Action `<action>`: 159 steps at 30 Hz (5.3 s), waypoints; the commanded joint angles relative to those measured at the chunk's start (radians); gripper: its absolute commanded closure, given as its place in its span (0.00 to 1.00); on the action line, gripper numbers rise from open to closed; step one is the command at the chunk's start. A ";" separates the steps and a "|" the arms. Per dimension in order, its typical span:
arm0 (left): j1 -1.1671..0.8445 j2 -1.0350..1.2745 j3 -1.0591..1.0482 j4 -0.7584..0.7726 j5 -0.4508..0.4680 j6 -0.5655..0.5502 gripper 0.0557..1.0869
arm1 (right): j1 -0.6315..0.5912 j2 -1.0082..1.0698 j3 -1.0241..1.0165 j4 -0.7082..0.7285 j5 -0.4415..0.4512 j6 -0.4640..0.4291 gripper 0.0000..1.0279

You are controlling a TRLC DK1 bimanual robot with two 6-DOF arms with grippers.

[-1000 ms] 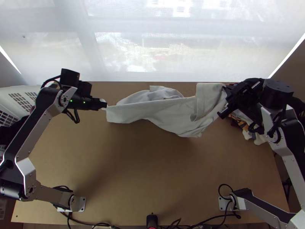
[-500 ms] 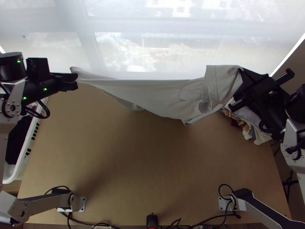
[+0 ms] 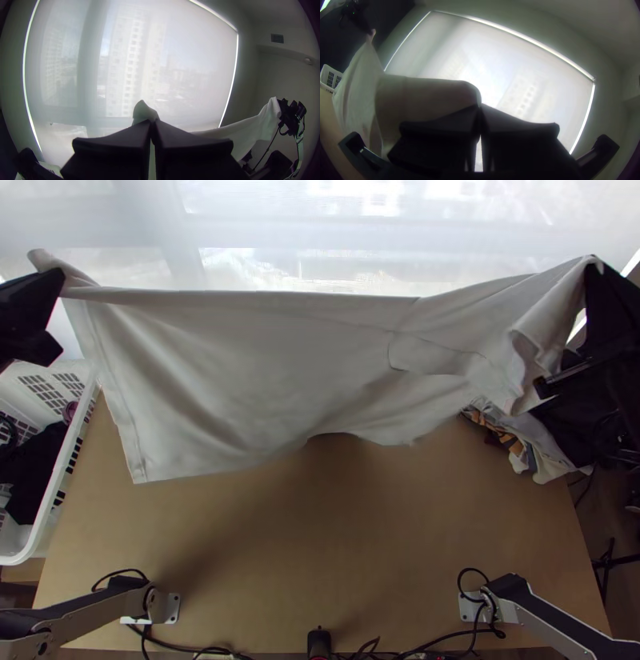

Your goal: Fold the t-shirt

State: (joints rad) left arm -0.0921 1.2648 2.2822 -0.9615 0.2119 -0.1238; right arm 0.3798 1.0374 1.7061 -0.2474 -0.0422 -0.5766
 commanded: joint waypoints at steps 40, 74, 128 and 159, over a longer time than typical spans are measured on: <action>0.132 -0.176 -0.047 0.056 -0.062 -0.139 0.97 | 0.021 -0.005 0.495 0.054 -0.093 0.006 0.97; 0.052 0.324 -0.912 0.779 -0.002 -0.129 0.97 | -0.151 0.599 -0.434 0.654 -0.094 0.230 0.97; 0.075 1.185 -0.063 0.716 -0.039 -0.074 0.97 | -0.133 1.141 0.171 0.527 0.010 0.293 0.97; 0.092 0.729 -0.668 0.823 0.058 -0.102 0.97 | -0.082 0.678 -0.482 0.582 0.010 0.356 0.97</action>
State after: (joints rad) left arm 0.0021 2.1155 1.7912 -0.1951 0.2672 -0.2329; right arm 0.2813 1.8050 1.3487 0.3336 -0.0334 -0.2424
